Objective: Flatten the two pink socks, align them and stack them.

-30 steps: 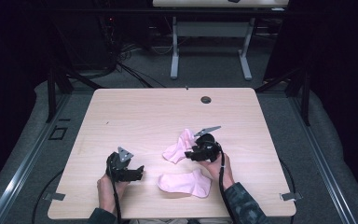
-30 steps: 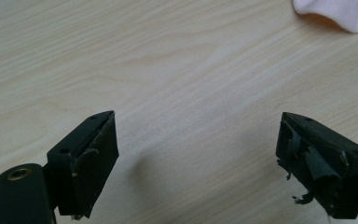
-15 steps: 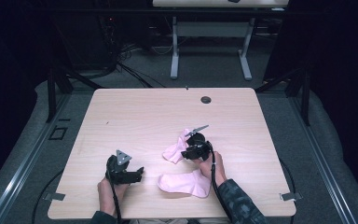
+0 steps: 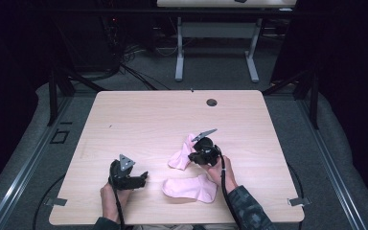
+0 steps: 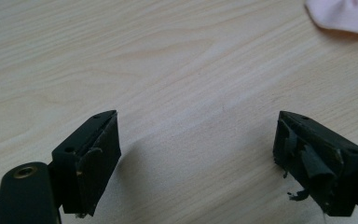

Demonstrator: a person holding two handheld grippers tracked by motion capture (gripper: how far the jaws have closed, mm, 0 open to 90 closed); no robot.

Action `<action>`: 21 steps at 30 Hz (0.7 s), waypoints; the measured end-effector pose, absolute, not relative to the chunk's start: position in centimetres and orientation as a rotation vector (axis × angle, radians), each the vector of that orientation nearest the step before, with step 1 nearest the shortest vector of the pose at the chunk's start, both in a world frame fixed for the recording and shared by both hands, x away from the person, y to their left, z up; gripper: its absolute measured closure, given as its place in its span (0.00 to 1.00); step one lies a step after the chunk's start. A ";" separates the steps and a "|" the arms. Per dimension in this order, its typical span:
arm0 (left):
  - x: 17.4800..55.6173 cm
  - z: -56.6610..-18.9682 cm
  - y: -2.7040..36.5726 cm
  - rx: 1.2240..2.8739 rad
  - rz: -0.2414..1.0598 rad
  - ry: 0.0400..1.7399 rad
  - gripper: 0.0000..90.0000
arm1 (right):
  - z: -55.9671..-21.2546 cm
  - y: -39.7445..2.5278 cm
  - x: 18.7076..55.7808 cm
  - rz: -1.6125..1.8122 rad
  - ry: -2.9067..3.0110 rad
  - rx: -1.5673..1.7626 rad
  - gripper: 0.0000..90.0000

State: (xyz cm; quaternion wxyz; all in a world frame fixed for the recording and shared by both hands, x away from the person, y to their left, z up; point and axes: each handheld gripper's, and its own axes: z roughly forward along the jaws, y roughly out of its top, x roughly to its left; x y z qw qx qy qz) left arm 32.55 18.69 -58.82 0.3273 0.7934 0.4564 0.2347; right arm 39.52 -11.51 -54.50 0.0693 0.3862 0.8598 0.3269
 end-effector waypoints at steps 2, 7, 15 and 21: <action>32.6 -58.7 18.6 2.094 0.610 1.183 0.17 | -53.0 -12.3 39.2 0.986 2.572 1.129 0.94; 32.8 -58.3 18.0 2.106 0.597 1.155 0.17 | -50.9 -13.7 38.7 1.030 2.545 1.102 0.94; 33.2 -55.6 15.8 2.034 0.474 1.005 0.17 | -47.7 -14.2 38.2 1.184 2.478 1.089 0.94; 34.2 -53.6 12.5 1.985 0.312 0.835 0.22 | -46.5 -13.4 38.0 1.252 2.461 1.061 0.94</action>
